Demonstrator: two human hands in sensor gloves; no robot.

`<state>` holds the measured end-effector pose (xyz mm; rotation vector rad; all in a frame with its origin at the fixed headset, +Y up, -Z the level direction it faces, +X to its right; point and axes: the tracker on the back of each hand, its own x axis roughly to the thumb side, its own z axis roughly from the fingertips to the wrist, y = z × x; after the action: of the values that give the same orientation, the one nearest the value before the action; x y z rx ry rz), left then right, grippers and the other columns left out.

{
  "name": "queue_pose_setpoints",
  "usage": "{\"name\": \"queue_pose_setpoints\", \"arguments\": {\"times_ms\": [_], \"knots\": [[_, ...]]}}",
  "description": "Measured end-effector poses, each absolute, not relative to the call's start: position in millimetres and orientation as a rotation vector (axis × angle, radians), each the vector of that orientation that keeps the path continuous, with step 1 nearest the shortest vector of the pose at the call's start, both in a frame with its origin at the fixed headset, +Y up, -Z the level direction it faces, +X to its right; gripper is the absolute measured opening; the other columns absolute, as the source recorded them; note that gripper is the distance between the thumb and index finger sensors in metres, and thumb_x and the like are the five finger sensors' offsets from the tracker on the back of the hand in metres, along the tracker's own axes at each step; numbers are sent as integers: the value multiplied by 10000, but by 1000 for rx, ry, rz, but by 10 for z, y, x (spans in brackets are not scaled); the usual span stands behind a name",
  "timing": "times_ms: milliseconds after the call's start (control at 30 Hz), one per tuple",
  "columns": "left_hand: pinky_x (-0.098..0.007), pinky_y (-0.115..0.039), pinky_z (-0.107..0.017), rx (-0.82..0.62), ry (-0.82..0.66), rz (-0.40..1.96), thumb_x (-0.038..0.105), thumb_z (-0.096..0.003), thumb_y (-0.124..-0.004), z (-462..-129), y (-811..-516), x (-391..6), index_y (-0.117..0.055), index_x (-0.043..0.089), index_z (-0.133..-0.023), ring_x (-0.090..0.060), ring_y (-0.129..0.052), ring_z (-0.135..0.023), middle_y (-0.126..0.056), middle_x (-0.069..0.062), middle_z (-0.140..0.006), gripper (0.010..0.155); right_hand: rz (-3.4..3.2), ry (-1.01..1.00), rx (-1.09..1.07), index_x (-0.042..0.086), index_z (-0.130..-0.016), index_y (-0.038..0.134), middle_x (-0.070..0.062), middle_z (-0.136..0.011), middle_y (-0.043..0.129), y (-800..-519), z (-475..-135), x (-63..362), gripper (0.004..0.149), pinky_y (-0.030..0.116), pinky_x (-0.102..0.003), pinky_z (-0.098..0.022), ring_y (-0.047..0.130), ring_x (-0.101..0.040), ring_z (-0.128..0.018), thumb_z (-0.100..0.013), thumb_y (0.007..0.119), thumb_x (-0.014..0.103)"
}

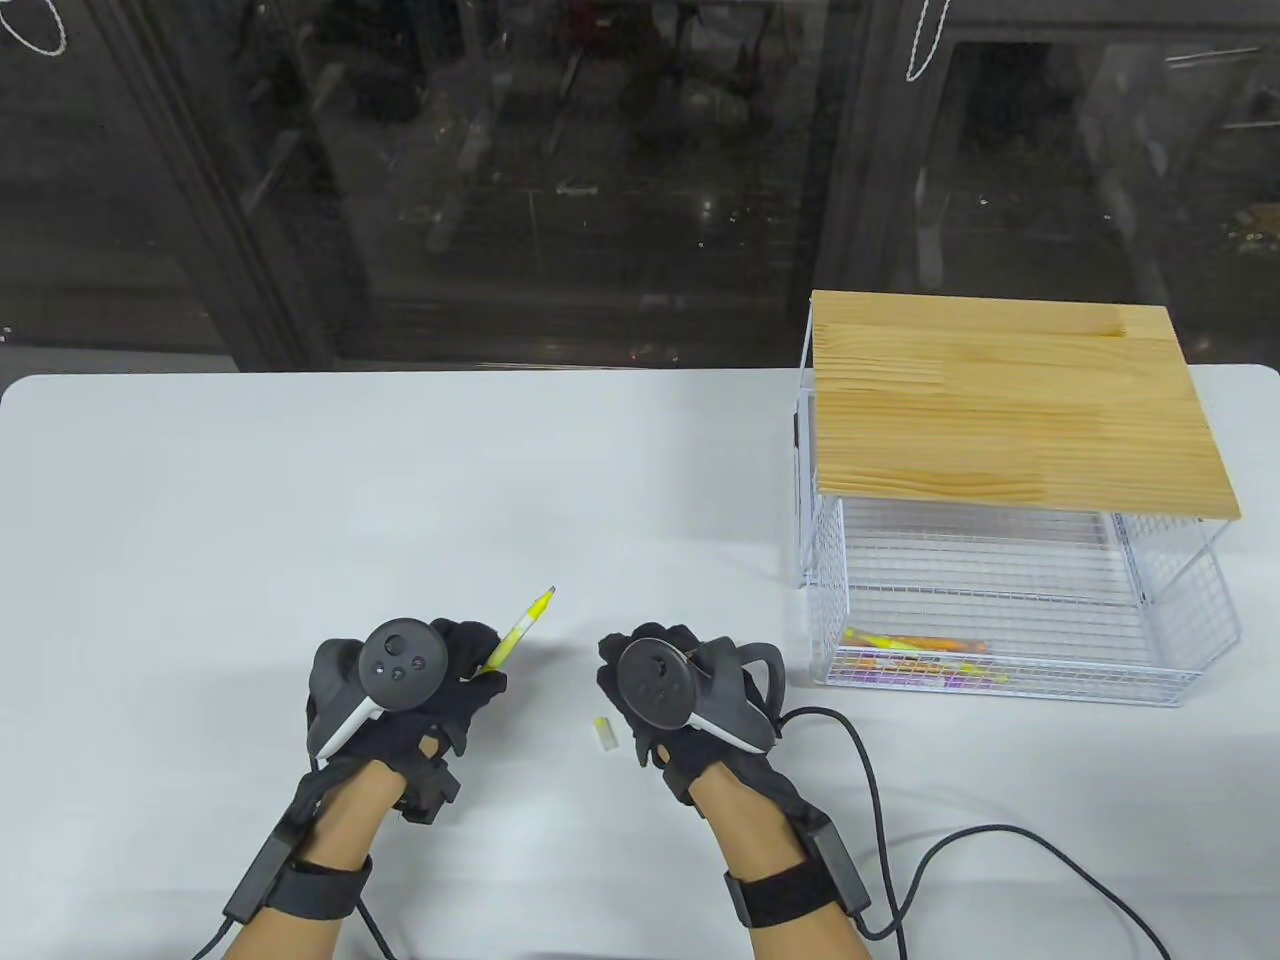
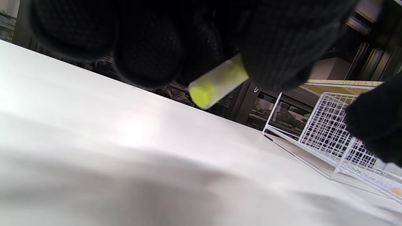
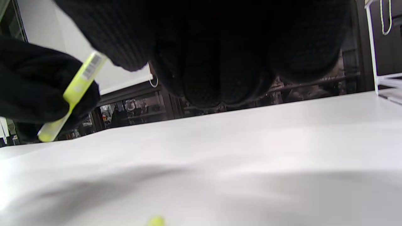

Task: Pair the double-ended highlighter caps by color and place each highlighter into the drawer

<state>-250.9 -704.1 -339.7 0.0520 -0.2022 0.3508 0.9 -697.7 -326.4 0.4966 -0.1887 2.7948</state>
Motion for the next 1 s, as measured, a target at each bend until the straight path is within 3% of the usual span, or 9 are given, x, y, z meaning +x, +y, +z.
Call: {"name": "queue_pose_setpoints", "arguments": {"times_ms": [367,733,1000], "knots": [[-490,-864,-356,52,-218,344,446,-340,-898,-3396,-7047,-2489,-883,270,-806,-271,-982,-516,-961,9,-747,498,2948,50,530,219,-796,954,-56,-676,1000,-7280,-3323,-232,436,858,-366,-259,961,-263,-423,-423,864,426],[-489,-865,-351,42,-221,341,445,-341,-897,-3394,-7051,-2478,-883,270,-807,-272,-986,-512,-965,9,-749,498,3121,55,535,248,-806,936,-26,-690,986,-7439,-3309,-435,488,845,-359,-272,948,-253,-449,-375,913,475],[-490,-865,-351,36,-216,349,444,-343,-897,-3394,-7050,-2484,-884,270,-807,-274,-987,-508,-966,6,-750,497,3189,34,583,294,-771,942,20,-689,989,-7466,-3290,-503,452,848,-354,-303,955,-239,-491,-341,964,431]]}}
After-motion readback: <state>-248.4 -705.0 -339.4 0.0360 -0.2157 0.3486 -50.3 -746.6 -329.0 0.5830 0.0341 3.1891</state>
